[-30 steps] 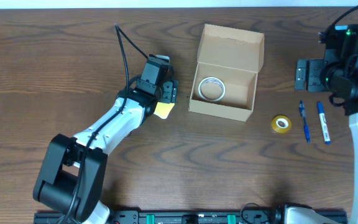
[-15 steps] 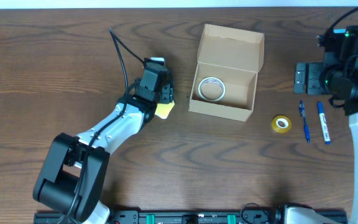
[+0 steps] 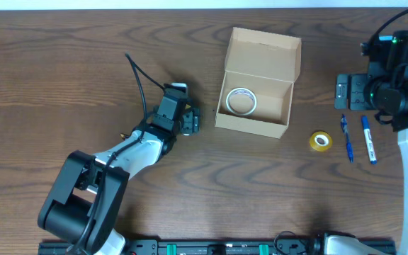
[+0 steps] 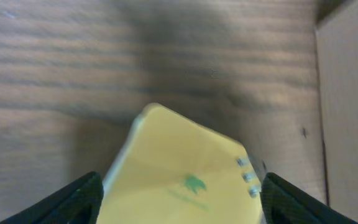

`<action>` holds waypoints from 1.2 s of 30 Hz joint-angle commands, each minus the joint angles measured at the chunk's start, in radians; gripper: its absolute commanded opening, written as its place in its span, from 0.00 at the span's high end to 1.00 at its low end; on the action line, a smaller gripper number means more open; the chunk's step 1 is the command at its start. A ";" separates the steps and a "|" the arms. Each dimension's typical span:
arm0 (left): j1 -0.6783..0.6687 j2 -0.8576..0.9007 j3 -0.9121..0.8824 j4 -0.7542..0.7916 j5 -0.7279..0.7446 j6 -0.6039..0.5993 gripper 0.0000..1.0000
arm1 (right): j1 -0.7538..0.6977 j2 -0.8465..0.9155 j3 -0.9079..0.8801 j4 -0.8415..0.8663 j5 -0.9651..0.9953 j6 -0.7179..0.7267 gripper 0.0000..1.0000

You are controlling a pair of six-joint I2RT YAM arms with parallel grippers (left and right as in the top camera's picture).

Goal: Pack container

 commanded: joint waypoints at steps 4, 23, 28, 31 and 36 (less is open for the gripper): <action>-0.004 0.011 -0.005 -0.039 0.081 0.052 0.16 | 0.005 0.005 0.019 -0.007 -0.001 0.001 0.01; 0.047 0.011 -0.004 -0.067 0.080 0.180 0.03 | 0.005 0.005 0.019 -0.003 -0.008 0.001 0.01; 0.087 0.011 -0.003 -0.063 0.080 0.180 0.02 | 0.005 0.005 0.019 -0.004 -0.009 0.001 0.01; 0.089 0.011 -0.001 -0.051 0.082 0.179 0.02 | 0.005 0.005 0.019 -0.004 -0.009 0.002 0.01; 0.086 0.011 -0.001 -0.047 0.134 0.180 0.02 | 0.028 0.005 0.019 -0.006 -0.008 0.001 0.01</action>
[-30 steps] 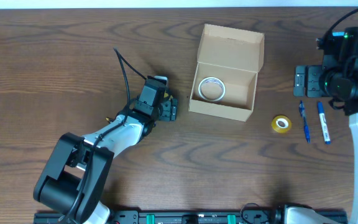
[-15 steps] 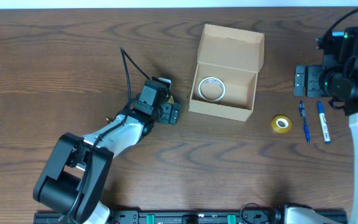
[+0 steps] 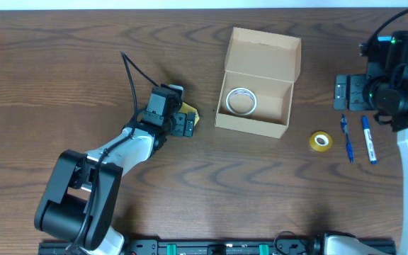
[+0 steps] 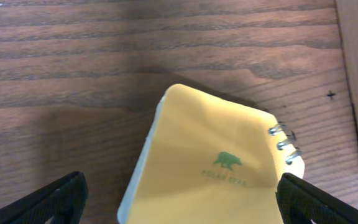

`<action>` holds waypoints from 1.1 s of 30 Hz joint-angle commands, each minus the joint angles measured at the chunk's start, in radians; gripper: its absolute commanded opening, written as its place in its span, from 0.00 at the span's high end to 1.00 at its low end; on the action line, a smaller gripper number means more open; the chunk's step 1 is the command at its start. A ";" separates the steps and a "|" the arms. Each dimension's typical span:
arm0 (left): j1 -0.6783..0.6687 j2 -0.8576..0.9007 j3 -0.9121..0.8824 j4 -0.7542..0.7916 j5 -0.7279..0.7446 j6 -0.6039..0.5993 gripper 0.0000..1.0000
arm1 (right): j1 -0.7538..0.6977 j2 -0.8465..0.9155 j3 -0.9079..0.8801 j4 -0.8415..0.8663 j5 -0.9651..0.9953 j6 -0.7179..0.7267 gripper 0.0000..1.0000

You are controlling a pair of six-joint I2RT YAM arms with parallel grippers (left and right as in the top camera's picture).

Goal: Pack container

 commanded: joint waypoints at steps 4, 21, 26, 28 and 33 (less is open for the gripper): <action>-0.003 0.011 -0.003 -0.002 0.074 0.008 0.03 | 0.034 0.005 0.019 -0.002 -0.006 0.000 0.01; -0.010 0.011 -0.003 -0.082 0.100 0.086 0.05 | 0.041 0.005 0.019 0.027 -0.003 0.000 0.01; -0.047 0.011 -0.003 -0.073 0.093 0.085 0.05 | 0.045 0.005 0.019 0.027 -0.003 0.000 0.01; -0.077 0.011 -0.003 -0.072 0.052 0.085 0.05 | 0.047 0.005 0.019 0.027 -0.003 0.000 0.01; -0.128 0.011 -0.003 -0.064 -0.035 0.085 0.05 | 0.047 0.005 0.019 0.026 -0.003 0.000 0.01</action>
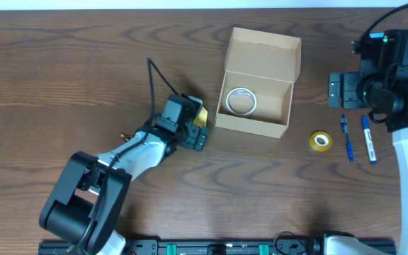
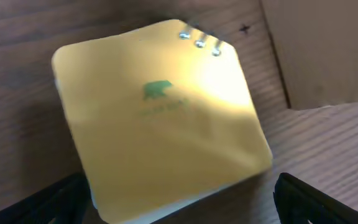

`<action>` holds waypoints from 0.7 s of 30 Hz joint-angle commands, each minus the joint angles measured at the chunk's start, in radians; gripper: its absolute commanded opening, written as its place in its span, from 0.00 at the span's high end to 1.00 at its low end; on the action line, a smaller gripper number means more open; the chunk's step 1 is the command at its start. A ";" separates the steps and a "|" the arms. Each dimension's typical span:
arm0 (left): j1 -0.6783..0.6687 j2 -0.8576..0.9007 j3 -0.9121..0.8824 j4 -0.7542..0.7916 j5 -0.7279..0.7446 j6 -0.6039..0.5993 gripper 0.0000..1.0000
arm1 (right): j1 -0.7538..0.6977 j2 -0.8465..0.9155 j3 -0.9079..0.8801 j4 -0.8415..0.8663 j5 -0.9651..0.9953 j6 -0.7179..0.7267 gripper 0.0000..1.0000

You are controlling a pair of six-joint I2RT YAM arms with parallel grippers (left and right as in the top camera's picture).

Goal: Pack container

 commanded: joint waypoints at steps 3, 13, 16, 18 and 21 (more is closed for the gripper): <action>-0.010 0.011 -0.002 0.010 -0.064 0.002 0.05 | 0.010 0.005 0.019 0.000 0.000 0.000 0.01; -0.010 0.011 -0.002 0.018 -0.101 -0.034 0.04 | 0.010 0.005 0.019 0.000 0.000 -0.007 0.01; -0.010 0.011 -0.002 0.023 -0.109 -0.091 0.04 | 0.010 0.005 0.019 0.000 0.000 -0.007 0.01; -0.010 0.011 -0.002 0.031 -0.108 -0.120 0.05 | 0.010 0.005 0.019 0.000 -0.001 -0.007 0.01; -0.010 0.011 -0.002 0.040 -0.106 -0.173 0.04 | 0.010 0.005 0.019 -0.002 -0.001 -0.007 0.01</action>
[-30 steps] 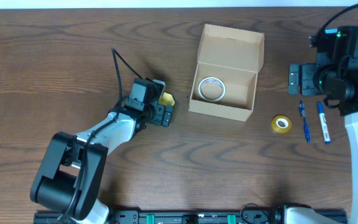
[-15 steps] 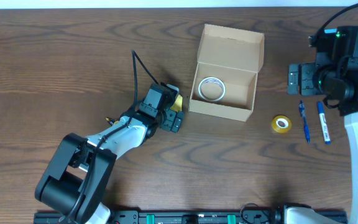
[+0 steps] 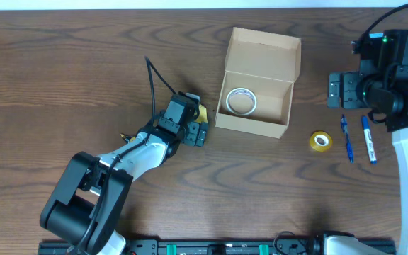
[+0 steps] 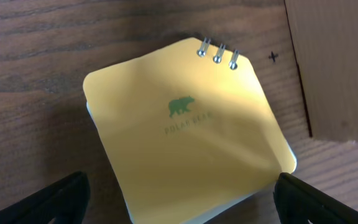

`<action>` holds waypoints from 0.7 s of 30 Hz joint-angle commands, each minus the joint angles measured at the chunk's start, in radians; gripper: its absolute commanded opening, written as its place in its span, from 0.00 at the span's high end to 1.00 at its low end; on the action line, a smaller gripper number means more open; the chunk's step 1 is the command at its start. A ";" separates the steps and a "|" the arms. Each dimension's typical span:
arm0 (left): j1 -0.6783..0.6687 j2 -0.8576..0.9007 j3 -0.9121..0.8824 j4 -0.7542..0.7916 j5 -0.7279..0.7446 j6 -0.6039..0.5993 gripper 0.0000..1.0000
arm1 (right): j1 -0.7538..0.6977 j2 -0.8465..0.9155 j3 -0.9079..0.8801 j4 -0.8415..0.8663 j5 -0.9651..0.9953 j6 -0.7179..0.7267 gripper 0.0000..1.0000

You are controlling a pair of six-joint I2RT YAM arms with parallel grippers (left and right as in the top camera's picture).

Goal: Pack container

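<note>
A yellow spiral notepad (image 4: pixel 185 130) with a green bear print lies flat on the wooden table, just left of the cardboard box (image 3: pixel 252 126). My left gripper (image 4: pixel 179 208) is open, with one finger on each side of the pad's near edge. In the overhead view the left gripper (image 3: pixel 195 127) covers most of the notepad (image 3: pixel 202 112). A white tape roll (image 3: pixel 241 101) lies inside the open box. My right gripper (image 3: pixel 343 91) hangs at the far right above the pens; its jaws cannot be made out.
A yellow tape roll (image 3: pixel 321 140) and two blue pens (image 3: pixel 348 139) (image 3: pixel 368 140) lie on the table right of the box. The box's lid flap (image 3: pixel 264 46) stands open at the back. The box wall (image 4: pixel 340 62) fills the right of the left wrist view.
The left gripper has drawn back slightly from the notepad, which now sits a little farther off in the wrist view. The pad stays by the box corner. The right arm is unchanged.
The open left gripper first straddled the notepad a short way left of the box. Then the arm sat further left with the pad's corner showing. Later the pad lay turned, close to the box's front left corner, where it remains.
</note>
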 commanded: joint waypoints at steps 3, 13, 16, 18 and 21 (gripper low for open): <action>0.001 0.011 -0.002 0.005 -0.018 -0.125 0.02 | 0.008 0.005 0.019 -0.003 -0.001 -0.007 0.01; -0.021 0.011 -0.002 0.008 0.010 -0.159 0.02 | 0.008 0.005 0.019 -0.003 -0.001 -0.006 0.01; -0.037 0.011 -0.002 0.015 0.008 -0.160 0.00 | 0.008 0.005 0.019 -0.003 -0.001 -0.006 0.01; -0.044 0.011 -0.002 0.023 0.008 -0.160 0.00 | 0.008 0.005 0.019 -0.003 -0.001 -0.007 0.01; -0.045 0.011 -0.002 0.034 0.009 -0.160 0.00 | 0.008 0.005 0.019 -0.003 -0.001 -0.007 0.01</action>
